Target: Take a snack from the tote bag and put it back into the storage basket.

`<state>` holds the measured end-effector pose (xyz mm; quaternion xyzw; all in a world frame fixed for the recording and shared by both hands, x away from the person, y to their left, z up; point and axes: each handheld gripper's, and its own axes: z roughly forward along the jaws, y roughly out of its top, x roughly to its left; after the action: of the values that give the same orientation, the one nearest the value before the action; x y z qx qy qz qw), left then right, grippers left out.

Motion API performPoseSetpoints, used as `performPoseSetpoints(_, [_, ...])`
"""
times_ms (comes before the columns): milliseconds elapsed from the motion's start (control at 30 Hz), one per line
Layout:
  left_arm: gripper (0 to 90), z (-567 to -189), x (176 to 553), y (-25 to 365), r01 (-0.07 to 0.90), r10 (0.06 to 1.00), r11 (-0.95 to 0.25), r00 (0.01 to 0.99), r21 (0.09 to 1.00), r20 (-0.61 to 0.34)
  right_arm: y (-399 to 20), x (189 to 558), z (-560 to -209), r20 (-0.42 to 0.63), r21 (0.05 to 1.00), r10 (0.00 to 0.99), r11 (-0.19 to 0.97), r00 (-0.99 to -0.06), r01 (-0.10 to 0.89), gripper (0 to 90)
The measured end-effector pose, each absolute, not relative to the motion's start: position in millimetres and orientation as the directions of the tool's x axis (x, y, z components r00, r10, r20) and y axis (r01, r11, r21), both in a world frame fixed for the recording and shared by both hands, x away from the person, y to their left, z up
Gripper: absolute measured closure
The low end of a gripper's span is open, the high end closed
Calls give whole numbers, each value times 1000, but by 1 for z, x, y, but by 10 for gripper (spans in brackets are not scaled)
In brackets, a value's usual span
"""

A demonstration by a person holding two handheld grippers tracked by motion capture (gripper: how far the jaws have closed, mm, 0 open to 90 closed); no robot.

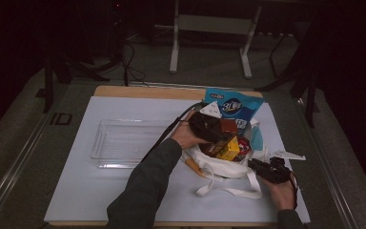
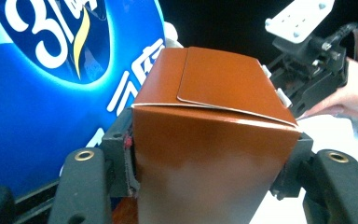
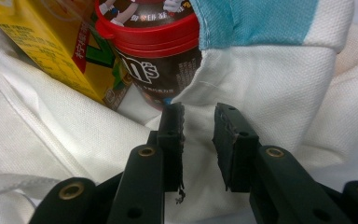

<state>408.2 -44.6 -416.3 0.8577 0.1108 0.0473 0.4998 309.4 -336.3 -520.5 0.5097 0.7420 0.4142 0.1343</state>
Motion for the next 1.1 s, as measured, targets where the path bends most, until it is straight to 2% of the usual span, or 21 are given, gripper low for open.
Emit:
performPoseSetpoints(133, [359,-419,410,-46,171,244,-455,968,874,-62,-336,309,-520,223,752,867,138,-445,645,724])
performPoseSetpoints(367, [415,-419,407,-46,128,227,-494,974,860,-14,-337,309,-521,226,752,866,136,-447,644,723])
performPoseSetpoints(633, [430,-414,401,-41,89,217,-513,976,854,29,-337,309,-521,224,753,866,138,-448,643,722])
performPoseSetpoints(1100, [431,-393,397,-16,111,274,-423,962,899,10,-338,309,-521,229,757,862,134,-451,640,721])
